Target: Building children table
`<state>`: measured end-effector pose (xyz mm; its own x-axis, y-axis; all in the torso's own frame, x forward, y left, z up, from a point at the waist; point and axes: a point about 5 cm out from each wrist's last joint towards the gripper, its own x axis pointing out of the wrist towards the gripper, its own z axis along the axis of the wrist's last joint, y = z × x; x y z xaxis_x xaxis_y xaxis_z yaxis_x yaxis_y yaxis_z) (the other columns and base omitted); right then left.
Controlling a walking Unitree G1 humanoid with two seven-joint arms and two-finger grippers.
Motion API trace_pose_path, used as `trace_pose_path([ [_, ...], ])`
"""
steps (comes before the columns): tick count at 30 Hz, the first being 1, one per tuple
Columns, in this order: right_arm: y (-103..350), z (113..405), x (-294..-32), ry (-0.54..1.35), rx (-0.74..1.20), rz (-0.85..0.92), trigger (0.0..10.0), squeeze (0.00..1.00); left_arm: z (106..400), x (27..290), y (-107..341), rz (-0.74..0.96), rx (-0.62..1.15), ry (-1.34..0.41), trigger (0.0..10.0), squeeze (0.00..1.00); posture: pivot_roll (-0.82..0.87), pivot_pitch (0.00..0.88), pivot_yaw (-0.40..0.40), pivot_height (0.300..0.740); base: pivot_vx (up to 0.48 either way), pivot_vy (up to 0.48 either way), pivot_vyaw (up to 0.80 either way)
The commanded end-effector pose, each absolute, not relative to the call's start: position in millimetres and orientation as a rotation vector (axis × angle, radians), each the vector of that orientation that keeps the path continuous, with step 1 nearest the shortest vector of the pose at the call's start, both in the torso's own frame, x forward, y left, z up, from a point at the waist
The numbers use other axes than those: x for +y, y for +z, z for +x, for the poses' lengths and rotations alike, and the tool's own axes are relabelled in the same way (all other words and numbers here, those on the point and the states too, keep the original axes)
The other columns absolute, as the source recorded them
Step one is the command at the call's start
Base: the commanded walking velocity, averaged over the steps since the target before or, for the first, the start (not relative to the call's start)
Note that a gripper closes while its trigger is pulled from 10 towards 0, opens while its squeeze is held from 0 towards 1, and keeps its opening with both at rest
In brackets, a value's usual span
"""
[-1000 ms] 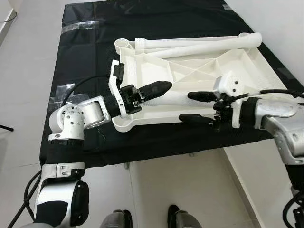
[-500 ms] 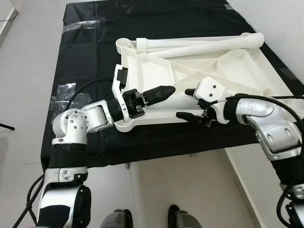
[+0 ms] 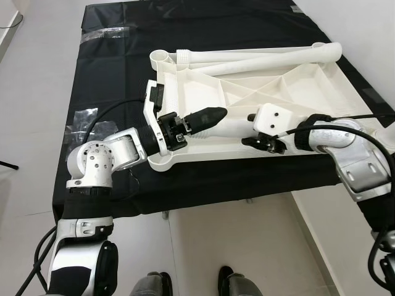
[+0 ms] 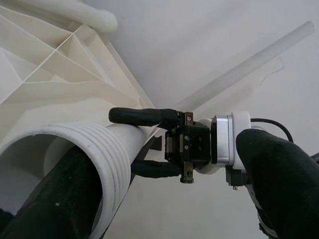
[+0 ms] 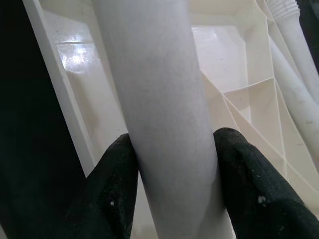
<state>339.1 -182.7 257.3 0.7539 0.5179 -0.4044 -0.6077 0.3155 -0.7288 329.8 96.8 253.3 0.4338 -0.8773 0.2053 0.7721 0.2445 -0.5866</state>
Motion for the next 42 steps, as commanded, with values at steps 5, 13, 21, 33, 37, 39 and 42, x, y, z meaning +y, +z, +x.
trace_pose_path([
  [5,253,344,-184,0.696,0.100,-0.981,0.0,0.00,322,94,254,-0.671,0.178,-1.171,10.0,0.00,-0.04,0.246,-0.008,0.740,0.000,0.000,0.00],
  [13,274,353,-187,0.590,-0.008,-0.961,0.0,0.00,310,103,271,-0.664,0.048,-1.215,10.0,0.31,-0.03,0.243,-0.009,0.740,0.000,0.000,0.00],
  [21,297,352,-185,0.565,-0.105,-0.982,0.0,0.00,283,128,298,-0.600,-0.123,-1.280,10.0,0.00,-0.03,0.237,-0.011,0.740,0.000,0.000,0.00],
  [33,312,355,-189,0.510,-0.158,-1.051,0.0,0.00,261,158,307,-0.481,-0.185,-1.250,10.0,1.00,-0.01,0.228,-0.018,0.740,0.000,0.000,0.00],
  [37,318,359,-187,0.470,-0.198,-1.050,0.0,0.00,257,163,308,-0.452,-0.198,-1.222,10.0,1.00,-0.01,0.227,-0.019,0.740,0.000,0.000,0.00],
  [39,320,361,-186,0.445,-0.219,-1.046,0.0,0.00,256,164,308,-0.446,-0.206,-1.205,10.0,1.00,-0.01,0.227,-0.019,0.740,0.000,0.000,0.00],
  [42,323,363,-184,0.408,-0.245,-1.035,0.0,0.00,257,166,309,-0.434,-0.209,-1.179,10.0,1.00,-0.01,0.227,-0.019,0.740,0.000,0.000,0.00],
])
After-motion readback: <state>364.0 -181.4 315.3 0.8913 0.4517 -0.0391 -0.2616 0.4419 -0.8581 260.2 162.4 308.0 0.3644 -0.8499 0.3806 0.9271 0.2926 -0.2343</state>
